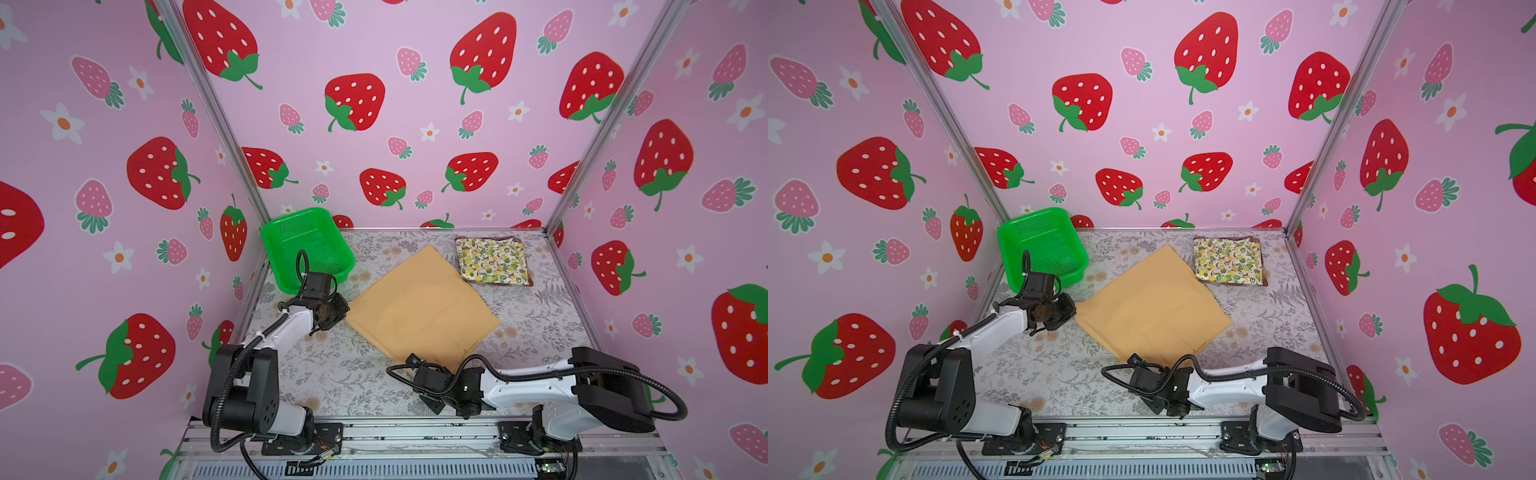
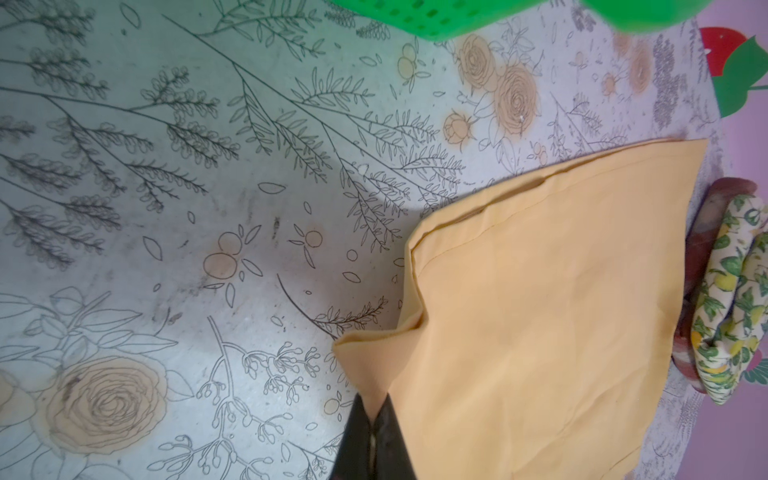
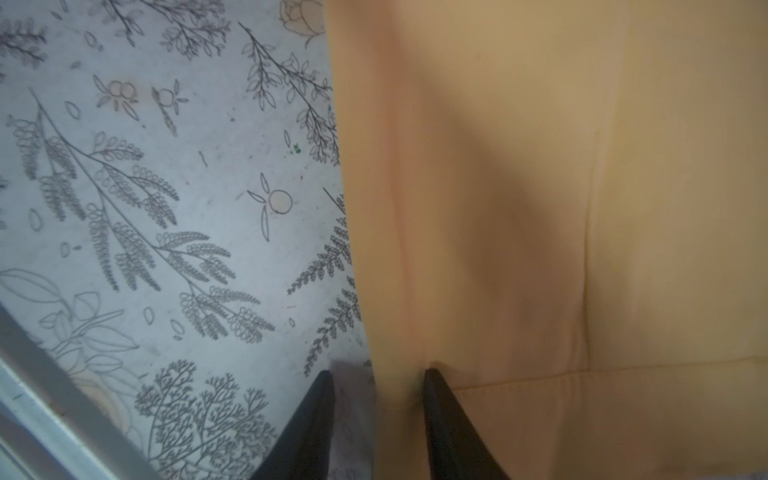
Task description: Fold and stack the skirts
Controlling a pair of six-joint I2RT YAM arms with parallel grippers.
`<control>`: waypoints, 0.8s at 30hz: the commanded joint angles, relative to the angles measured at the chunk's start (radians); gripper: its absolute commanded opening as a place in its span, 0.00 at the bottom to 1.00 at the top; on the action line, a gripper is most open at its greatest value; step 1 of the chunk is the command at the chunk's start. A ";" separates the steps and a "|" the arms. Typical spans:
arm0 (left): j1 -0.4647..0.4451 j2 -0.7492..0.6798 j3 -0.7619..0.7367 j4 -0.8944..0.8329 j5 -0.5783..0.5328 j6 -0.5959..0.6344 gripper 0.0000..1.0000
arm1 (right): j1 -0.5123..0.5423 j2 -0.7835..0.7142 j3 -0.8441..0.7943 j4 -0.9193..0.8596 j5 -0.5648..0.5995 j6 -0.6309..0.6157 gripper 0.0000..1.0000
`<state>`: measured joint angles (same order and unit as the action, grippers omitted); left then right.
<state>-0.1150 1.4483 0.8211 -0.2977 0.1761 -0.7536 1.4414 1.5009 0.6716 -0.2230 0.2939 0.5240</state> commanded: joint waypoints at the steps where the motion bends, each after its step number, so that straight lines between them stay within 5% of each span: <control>1: 0.005 0.006 0.045 -0.022 -0.013 0.012 0.00 | 0.010 0.002 -0.032 -0.061 -0.019 0.040 0.39; 14: 0.029 -0.005 0.061 -0.046 -0.023 0.023 0.00 | 0.014 0.019 -0.039 -0.066 -0.031 0.072 0.38; 24: 0.038 -0.003 0.077 -0.052 -0.012 0.032 0.00 | 0.016 0.043 -0.032 -0.065 -0.035 0.074 0.08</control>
<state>-0.0910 1.4479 0.8425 -0.3450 0.1787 -0.7338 1.4448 1.5032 0.6659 -0.2119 0.3088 0.5774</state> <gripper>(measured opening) 0.058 0.086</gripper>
